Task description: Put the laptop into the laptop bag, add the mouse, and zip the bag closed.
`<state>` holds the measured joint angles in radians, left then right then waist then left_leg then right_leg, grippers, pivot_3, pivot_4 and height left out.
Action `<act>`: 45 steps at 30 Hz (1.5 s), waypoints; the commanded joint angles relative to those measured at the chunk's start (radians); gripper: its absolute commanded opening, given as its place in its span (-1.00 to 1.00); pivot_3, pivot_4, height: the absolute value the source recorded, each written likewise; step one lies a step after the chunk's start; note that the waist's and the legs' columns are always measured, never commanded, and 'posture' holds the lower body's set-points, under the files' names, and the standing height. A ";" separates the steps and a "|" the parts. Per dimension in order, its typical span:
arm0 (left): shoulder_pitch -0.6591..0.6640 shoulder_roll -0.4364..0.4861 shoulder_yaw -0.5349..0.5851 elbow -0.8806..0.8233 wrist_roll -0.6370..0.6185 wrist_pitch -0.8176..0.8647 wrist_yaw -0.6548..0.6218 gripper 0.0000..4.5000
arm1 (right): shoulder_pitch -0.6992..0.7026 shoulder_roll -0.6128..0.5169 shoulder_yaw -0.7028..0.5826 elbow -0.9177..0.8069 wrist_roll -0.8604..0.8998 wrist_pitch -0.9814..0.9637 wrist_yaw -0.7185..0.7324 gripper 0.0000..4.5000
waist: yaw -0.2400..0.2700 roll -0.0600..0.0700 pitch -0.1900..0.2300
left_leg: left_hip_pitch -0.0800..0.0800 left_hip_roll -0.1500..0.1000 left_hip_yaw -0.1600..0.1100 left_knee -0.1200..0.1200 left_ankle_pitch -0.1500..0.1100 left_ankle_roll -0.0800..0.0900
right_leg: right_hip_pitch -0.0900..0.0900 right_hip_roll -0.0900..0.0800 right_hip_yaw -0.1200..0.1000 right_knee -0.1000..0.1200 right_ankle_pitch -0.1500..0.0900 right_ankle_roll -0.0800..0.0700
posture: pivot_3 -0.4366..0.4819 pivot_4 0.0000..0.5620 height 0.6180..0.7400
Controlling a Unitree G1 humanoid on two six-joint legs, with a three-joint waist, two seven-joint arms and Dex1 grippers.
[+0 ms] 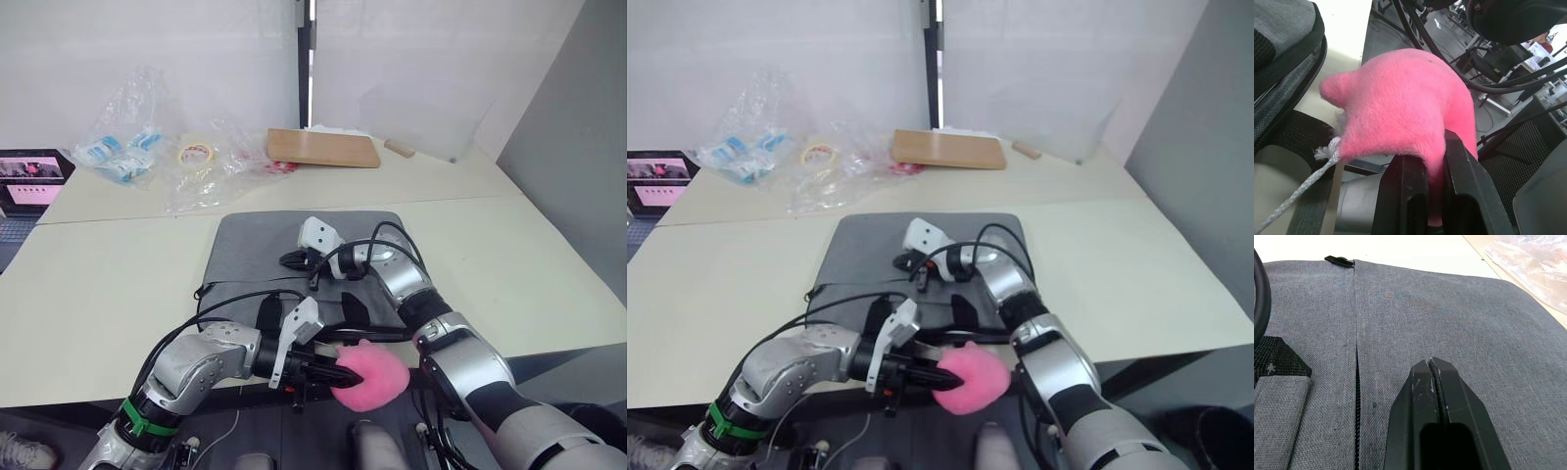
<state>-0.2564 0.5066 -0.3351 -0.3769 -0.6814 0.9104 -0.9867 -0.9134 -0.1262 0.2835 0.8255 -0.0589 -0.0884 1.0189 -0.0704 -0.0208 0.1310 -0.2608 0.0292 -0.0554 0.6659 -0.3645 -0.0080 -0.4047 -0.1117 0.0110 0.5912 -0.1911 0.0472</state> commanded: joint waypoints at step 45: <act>-0.305 0.281 0.282 0.327 0.104 -0.345 -0.178 -0.72 | 0.141 -0.348 -0.216 -0.942 0.528 0.667 0.205 -0.46 | 0.006 0.014 0.028 | -0.062 -0.001 0.001 0.004 0.011 -0.021 | -0.063 0.003 0.001 -0.002 0.018 -0.002 | -0.05 -0.47 1.00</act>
<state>-0.5327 0.7998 -0.0243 -0.0716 -0.6278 0.6246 -1.1430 -0.7791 -0.4384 0.0587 -0.0211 0.4358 0.5772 1.1722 -0.0647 -0.0071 0.1588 -0.3224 0.0283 -0.0534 0.6704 -0.3533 -0.0285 -0.4677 -0.1085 0.0126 0.5871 -0.1718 0.0466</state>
